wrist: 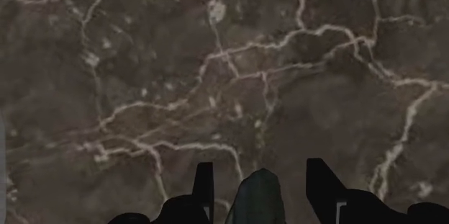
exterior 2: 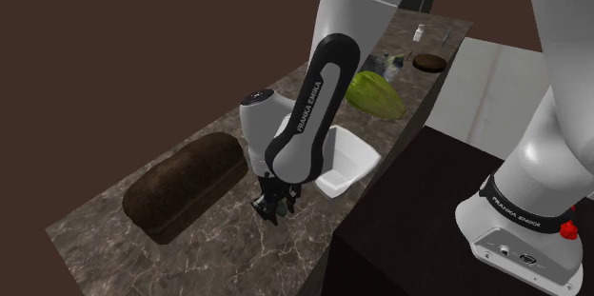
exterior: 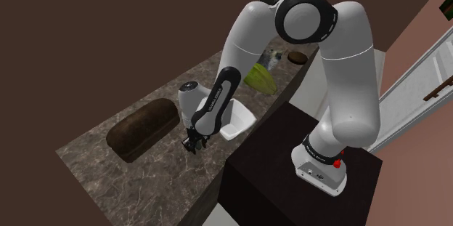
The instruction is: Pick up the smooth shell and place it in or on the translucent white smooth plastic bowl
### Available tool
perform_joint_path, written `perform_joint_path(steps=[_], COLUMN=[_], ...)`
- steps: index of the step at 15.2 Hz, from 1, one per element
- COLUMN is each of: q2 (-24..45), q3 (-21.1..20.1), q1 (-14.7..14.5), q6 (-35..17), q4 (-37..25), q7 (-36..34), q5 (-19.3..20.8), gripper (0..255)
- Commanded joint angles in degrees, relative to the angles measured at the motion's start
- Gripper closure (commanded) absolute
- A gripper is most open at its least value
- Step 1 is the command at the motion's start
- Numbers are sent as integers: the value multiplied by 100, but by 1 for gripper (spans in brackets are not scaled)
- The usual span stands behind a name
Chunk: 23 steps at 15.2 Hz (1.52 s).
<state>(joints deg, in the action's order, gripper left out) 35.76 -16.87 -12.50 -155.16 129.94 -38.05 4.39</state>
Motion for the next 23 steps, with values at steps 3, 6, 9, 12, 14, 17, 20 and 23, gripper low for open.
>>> perform_joint_path(steps=[3,6,9,12,14,17,20,23], q2=[29,-219,-464,-708,-869,-1110,-1347,-1582], q3=[-20,-112,-207,-302,-364,-455,-542,-621], q1=[-5,69,144,219,268,339,406,467], q6=[-86,70,234,406,524,709,900,1099], q4=[7,99,181,251,291,342,380,407], q7=[14,38,66,100,127,170,217,268], q5=[0,-67,-142,-226,-287,-384,-488,-596], gripper=[255,255,255,255,255,255,255,255])
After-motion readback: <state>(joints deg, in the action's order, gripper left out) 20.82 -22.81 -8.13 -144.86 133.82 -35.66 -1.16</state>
